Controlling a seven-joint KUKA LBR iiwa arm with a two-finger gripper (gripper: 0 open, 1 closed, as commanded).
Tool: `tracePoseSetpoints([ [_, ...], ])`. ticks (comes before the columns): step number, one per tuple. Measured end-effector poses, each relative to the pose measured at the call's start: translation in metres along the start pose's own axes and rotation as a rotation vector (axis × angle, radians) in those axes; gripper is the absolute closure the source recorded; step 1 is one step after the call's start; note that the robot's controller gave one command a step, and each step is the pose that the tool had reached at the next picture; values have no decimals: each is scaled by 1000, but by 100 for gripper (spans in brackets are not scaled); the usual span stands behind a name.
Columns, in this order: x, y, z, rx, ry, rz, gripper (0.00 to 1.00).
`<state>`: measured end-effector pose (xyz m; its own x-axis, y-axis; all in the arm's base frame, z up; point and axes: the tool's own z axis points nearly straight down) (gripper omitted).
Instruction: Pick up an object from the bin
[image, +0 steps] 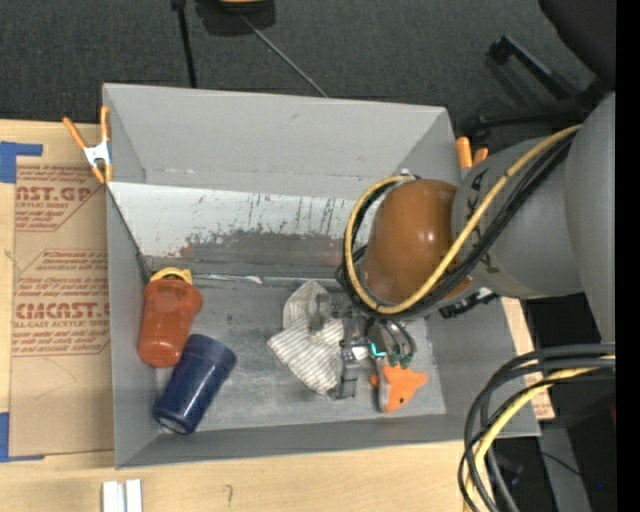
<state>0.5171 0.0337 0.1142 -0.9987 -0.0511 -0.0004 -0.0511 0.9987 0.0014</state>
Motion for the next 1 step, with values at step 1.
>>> tracePoseSetpoints([
  [1, 0, 0, 0, 0, 0, 0, 0],
])
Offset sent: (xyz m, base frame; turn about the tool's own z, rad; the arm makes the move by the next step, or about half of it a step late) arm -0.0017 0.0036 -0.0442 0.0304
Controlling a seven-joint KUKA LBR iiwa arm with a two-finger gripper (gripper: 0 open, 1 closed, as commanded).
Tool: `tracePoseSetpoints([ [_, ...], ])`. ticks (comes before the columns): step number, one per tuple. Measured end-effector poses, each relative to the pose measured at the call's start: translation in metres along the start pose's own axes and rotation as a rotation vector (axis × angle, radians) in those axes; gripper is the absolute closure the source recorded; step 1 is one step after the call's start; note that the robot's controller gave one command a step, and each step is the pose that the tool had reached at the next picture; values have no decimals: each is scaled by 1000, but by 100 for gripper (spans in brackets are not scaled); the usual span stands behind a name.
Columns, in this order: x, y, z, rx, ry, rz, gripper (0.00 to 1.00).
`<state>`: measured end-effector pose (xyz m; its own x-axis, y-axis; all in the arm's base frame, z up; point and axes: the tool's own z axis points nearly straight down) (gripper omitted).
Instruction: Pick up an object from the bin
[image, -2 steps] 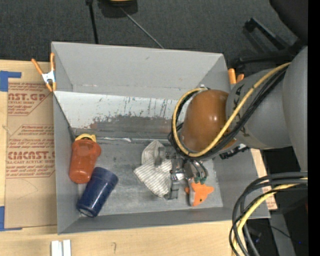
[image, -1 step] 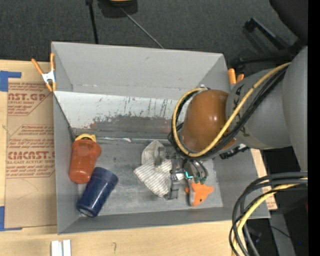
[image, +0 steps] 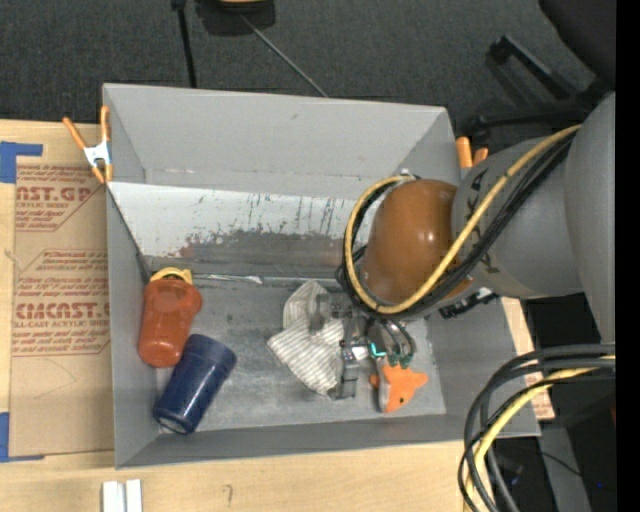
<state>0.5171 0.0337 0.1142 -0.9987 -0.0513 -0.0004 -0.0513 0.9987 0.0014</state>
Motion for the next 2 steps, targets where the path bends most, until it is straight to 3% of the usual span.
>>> tracePoseSetpoints([
  [1, 1, 5, 44, 0, -2, 30, 100],
  [2, 1, 5, 44, 0, -2, 31, 100],
])
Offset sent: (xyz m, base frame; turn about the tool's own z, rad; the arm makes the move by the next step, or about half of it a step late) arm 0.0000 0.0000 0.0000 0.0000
